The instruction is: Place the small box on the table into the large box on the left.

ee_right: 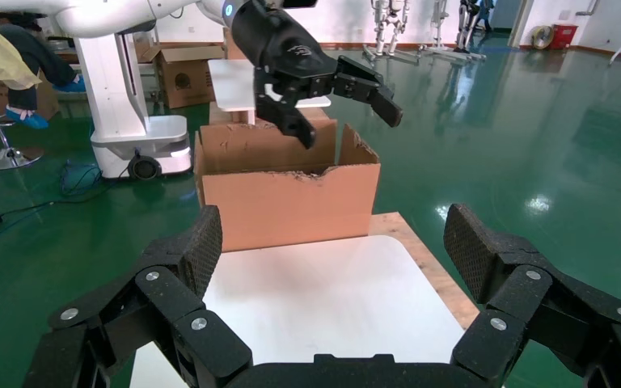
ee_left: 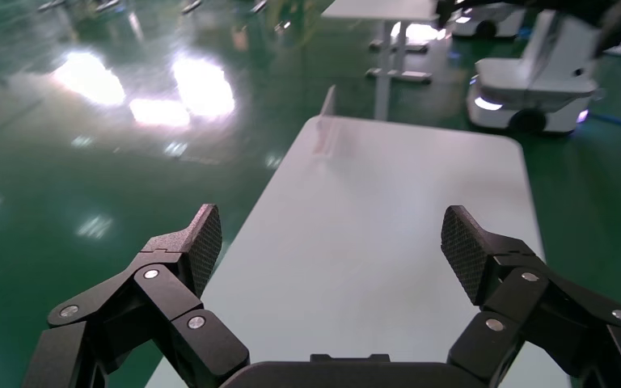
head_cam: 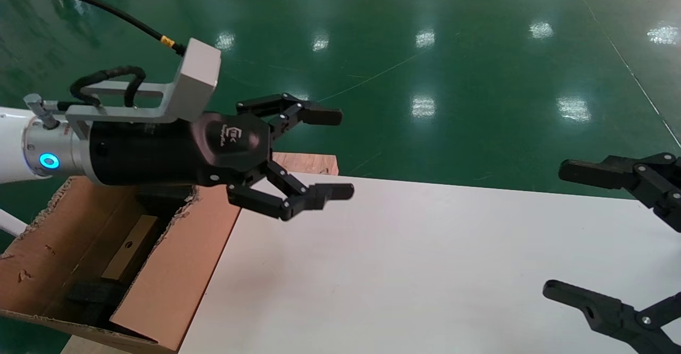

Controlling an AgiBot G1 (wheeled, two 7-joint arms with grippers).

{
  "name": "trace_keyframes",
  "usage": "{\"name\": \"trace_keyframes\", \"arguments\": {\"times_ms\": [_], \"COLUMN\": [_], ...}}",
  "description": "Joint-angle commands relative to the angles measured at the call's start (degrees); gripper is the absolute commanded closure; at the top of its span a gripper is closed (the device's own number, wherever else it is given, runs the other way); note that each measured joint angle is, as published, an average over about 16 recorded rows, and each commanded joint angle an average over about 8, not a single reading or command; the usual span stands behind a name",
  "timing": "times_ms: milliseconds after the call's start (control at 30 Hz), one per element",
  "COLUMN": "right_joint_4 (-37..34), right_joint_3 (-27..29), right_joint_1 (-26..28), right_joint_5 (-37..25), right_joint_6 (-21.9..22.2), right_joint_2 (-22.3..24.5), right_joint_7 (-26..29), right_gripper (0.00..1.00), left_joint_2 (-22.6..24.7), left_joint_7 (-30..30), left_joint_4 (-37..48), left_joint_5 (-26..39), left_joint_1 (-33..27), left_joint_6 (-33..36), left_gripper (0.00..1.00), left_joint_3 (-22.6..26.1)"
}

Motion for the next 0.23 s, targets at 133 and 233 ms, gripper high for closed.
{"name": "trace_keyframes", "arguments": {"times_ms": [133, 233], "right_joint_4": [0.0, 0.0], "right_joint_3": [0.0, 0.0], "right_joint_1": [0.0, 0.0], "right_joint_5": [0.0, 0.0], "right_joint_6": [0.0, 0.0], "right_joint_2": [0.0, 0.0], "right_joint_7": [0.0, 0.0], "right_gripper": [0.00, 0.00], "left_joint_2": [2.0, 2.6], "left_joint_7": [-0.1, -0.2], "left_joint_4": [-2.2, -2.8], "left_joint_5": [0.3, 0.3], "left_joint_1": [4.8, 6.3], "left_joint_6": [1.8, 2.4], "left_gripper": [0.00, 0.00], "left_joint_3": [-6.0, -7.8]}}
